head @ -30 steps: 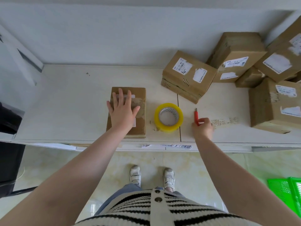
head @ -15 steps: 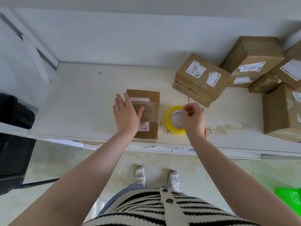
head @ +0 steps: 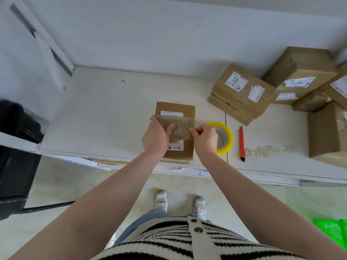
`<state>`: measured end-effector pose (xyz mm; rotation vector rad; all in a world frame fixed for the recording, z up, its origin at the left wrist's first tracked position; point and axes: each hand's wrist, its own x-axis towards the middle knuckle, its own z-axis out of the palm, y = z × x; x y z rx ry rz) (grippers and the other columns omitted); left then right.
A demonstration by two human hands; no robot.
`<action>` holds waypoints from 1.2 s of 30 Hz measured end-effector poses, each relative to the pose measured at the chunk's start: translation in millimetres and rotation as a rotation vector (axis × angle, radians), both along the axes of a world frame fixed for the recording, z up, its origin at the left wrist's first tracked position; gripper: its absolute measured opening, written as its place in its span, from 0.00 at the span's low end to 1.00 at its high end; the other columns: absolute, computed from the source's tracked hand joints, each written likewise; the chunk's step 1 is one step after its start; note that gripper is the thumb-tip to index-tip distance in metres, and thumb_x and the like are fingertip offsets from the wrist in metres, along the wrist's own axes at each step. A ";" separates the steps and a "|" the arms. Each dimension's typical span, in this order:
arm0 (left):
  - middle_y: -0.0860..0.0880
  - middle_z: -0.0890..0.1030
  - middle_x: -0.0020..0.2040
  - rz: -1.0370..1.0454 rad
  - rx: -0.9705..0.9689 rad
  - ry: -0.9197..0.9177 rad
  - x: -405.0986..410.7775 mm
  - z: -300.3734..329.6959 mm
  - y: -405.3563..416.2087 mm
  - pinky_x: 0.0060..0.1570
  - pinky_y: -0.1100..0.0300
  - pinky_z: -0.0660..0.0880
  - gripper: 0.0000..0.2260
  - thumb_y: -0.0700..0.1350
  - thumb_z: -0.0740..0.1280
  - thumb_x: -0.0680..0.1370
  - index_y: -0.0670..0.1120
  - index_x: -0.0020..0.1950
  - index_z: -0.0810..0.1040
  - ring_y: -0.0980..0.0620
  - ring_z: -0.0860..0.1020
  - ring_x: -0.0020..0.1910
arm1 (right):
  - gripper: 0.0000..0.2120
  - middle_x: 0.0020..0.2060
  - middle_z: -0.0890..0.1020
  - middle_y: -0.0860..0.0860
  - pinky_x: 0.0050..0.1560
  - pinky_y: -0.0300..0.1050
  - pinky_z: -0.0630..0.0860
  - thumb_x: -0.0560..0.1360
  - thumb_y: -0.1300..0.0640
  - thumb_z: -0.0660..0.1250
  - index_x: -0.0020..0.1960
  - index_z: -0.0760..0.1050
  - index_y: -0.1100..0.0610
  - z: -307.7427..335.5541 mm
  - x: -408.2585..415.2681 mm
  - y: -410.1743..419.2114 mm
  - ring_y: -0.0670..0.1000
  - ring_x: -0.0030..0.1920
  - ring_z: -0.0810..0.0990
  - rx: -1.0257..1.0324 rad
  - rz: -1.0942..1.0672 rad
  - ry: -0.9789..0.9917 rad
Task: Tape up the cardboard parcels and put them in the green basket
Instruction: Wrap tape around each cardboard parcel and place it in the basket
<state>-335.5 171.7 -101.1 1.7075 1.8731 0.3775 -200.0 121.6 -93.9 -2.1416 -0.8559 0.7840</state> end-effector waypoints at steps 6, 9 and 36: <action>0.50 0.75 0.46 -0.018 -0.092 0.026 -2.9 3.9 11.4 0.38 0.54 0.69 0.22 0.61 0.65 0.78 0.46 0.57 0.61 0.47 0.74 0.41 | 0.12 0.32 0.77 0.49 0.35 0.41 0.69 0.76 0.54 0.71 0.38 0.72 0.58 -7.0 1.3 -3.4 0.47 0.33 0.73 0.059 -0.065 0.118; 0.44 0.79 0.55 -0.087 -0.087 0.135 -5.2 7.5 15.8 0.51 0.48 0.74 0.26 0.60 0.60 0.81 0.42 0.67 0.62 0.41 0.78 0.56 | 0.12 0.31 0.78 0.48 0.35 0.43 0.70 0.75 0.54 0.71 0.37 0.73 0.56 -9.5 1.9 -2.9 0.48 0.32 0.73 0.054 -0.075 0.121; 0.55 0.69 0.71 -0.169 -0.288 -0.580 -45.3 -7.8 32.0 0.65 0.59 0.65 0.26 0.50 0.55 0.85 0.49 0.81 0.50 0.48 0.69 0.71 | 0.05 0.62 0.73 0.43 0.58 0.37 0.66 0.73 0.54 0.74 0.48 0.83 0.53 18.0 -2.1 -0.9 0.43 0.63 0.71 0.221 -0.024 0.232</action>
